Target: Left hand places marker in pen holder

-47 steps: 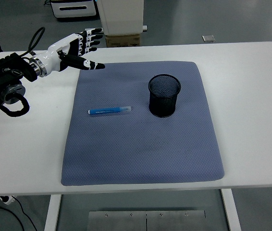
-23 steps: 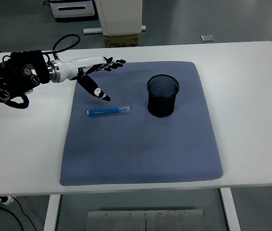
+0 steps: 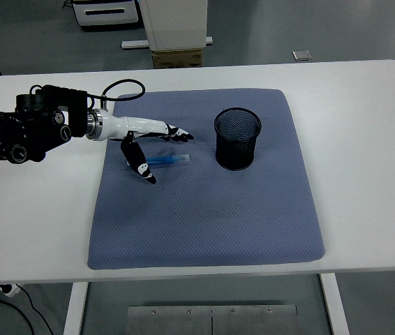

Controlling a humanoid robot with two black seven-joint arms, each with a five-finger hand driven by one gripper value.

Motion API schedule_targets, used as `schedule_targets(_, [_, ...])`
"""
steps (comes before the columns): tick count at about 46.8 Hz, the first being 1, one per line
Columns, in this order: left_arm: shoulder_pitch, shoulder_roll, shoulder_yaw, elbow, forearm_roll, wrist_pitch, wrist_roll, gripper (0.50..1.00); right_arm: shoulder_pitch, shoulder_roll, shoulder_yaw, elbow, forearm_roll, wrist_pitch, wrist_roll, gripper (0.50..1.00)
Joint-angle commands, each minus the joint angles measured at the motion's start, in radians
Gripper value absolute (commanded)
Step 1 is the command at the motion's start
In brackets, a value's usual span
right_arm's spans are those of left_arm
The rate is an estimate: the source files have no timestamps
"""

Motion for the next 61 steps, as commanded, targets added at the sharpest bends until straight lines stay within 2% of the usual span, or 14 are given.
schedule_targets(1, [0.0,0.0,0.0,0.0,0.026,0.002,0.0,1.0,0.001,0.0,0.0,0.0,0.0,0.0,0.0,1.0])
schedule_targets(13, [-0.002,0.0,0.001,0.005,0.034,0.008,0.001,1.0,-0.001,0.0,0.0,0.0,0.0,0.0,-0.001,1.0])
schedule_targets(20, [-0.003,-0.014,0.001,0.005,0.072,0.008,0.027,1.0,-0.001,0.0,0.0,0.0,0.0,0.0,0.0,1.0])
schedule_targets(35, [-0.01,-0.027,0.001,0.005,0.109,0.005,0.043,1.0,0.001,0.0,0.0,0.0,0.0,0.0,0.0,1.0])
schedule_targets(61, [-0.022,-0.041,0.001,0.003,0.13,0.003,0.043,1.0,0.001,0.0,0.0,0.0,0.0,0.0,0.0,1.0])
